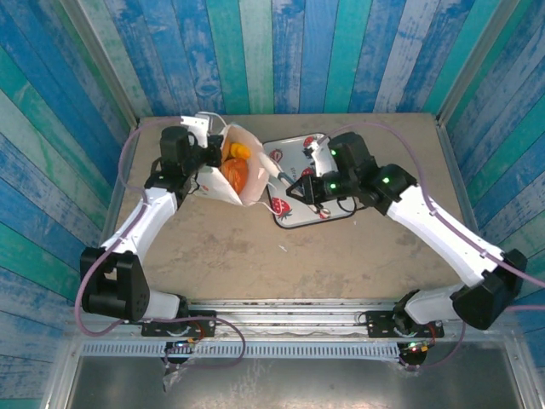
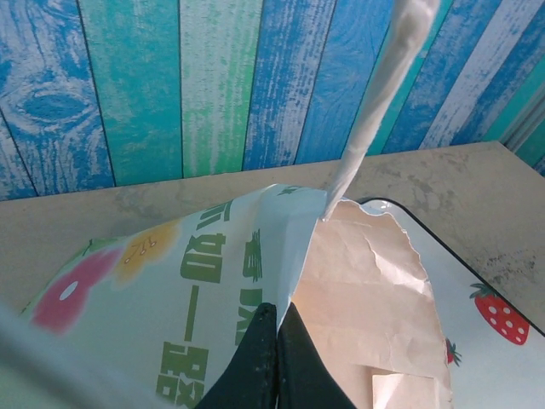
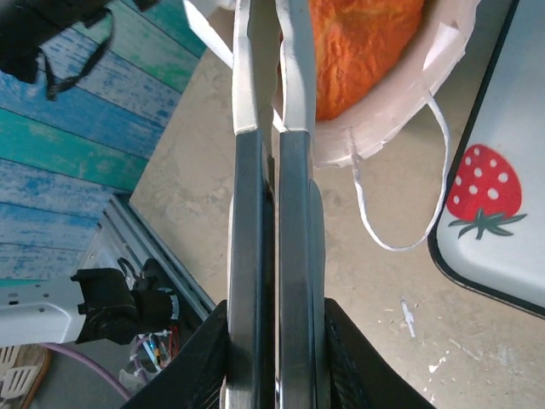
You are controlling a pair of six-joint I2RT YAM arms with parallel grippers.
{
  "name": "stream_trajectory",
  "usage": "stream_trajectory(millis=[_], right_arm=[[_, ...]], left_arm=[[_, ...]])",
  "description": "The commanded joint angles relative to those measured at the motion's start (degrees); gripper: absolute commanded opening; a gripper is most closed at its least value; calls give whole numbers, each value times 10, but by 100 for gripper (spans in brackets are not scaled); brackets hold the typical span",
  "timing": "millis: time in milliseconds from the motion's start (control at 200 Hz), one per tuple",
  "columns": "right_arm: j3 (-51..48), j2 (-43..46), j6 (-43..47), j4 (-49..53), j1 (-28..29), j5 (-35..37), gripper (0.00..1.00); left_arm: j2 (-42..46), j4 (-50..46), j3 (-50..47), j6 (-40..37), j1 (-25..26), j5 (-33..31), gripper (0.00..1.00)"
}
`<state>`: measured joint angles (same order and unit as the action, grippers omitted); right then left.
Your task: Take the fake bread out of the paper bag
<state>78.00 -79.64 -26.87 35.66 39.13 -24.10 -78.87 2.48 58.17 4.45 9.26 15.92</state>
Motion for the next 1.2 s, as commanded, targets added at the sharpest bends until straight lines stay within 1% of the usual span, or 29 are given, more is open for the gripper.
stream_trajectory(millis=[0, 165, 275, 416, 636, 766, 856, 1197], right_arm=[[16, -38, -15, 23, 3, -17, 28], [31, -90, -24, 18, 3, -44, 34], [28, -119, -37, -12, 3, -75, 34], [32, -151, -42, -30, 4, -87, 35], [45, -195, -50, -48, 4, -105, 47], [56, -216, -50, -50, 3, -109, 51], [61, -228, -51, -54, 1, -112, 55], [99, -276, -50, -55, -3, -119, 56]], left_arm=[[28, 3, -10, -26, 4, 29, 1], [30, 11, -20, -44, 4, 49, 0], [31, 14, -21, -45, 5, 52, 0], [29, 11, -17, -44, 4, 53, 0], [37, 11, -18, -44, 4, 55, 0], [41, 11, -18, -45, 4, 55, 0], [43, 13, -20, -45, 4, 56, 0], [47, 16, -23, -44, 4, 63, 0]])
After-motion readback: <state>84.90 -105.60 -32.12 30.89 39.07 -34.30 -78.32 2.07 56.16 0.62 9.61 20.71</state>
